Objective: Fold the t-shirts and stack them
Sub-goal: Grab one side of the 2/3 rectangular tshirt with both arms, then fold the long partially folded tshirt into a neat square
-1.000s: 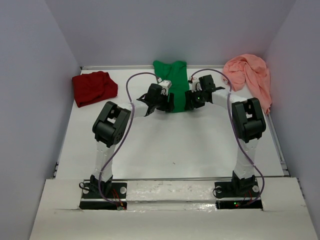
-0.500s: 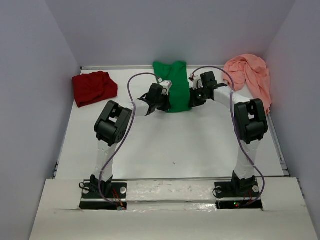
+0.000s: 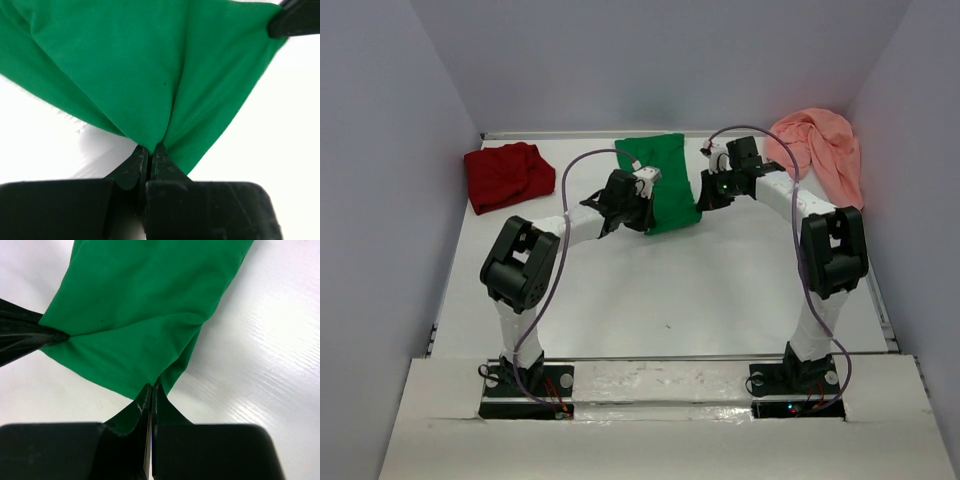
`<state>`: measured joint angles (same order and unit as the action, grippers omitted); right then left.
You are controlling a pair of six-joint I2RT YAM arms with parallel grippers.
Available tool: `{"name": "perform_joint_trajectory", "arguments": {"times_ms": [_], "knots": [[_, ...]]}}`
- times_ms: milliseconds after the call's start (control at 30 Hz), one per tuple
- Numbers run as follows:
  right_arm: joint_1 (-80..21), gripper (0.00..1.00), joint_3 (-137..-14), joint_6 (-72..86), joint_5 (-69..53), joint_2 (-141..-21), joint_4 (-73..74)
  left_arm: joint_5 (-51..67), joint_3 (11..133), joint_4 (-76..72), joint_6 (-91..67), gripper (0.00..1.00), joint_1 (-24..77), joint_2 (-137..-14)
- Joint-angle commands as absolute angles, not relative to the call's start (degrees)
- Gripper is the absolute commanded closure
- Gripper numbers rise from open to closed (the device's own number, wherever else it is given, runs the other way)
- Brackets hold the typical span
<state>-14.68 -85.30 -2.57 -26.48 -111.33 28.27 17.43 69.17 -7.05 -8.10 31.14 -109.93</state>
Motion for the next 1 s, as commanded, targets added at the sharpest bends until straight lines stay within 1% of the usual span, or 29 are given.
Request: {"name": "perform_joint_trajectory", "arguments": {"times_ms": [0, 167, 333, 467, 500, 600, 767, 967], "knots": [[-14.2, 1.00, -85.1, -2.8, -27.4, -104.6, 28.3, 19.9, 67.3, -3.8, -4.5, 1.00, 30.6, -102.1], [-14.2, 1.00, -85.0, -2.3, -30.1, -100.6, 29.3, 23.2, 67.1, -2.2, -3.5, 1.00, 30.2, -97.1], [-14.2, 1.00, -88.1, -3.2, -30.1, -100.5, 29.7, 23.6, 69.0, -2.4, -3.9, 1.00, 27.4, -95.6], [-14.2, 1.00, -93.4, -2.2, -30.6, -104.9, 29.6, 24.2, 71.5, -3.0, -5.1, 1.00, 24.4, -97.7], [-14.2, 1.00, -94.7, -1.8, -30.8, -107.7, 29.5, 23.6, 72.8, -3.2, -5.9, 1.00, 23.6, -98.3], [-14.2, 1.00, -101.7, -1.2, -30.3, -112.7, 29.5, 21.5, 75.6, -4.0, -6.4, 1.00, 21.2, -101.1], [-14.2, 1.00, -114.7, -0.5, -27.5, -124.5, 29.7, 16.4, 81.4, -4.7, -4.5, 1.00, 19.3, -106.7], [-14.7, 1.00, -128.7, -0.2, -26.4, -135.8, 31.9, 16.0, 91.4, -4.2, -3.3, 1.00, 18.4, -113.8]]}}
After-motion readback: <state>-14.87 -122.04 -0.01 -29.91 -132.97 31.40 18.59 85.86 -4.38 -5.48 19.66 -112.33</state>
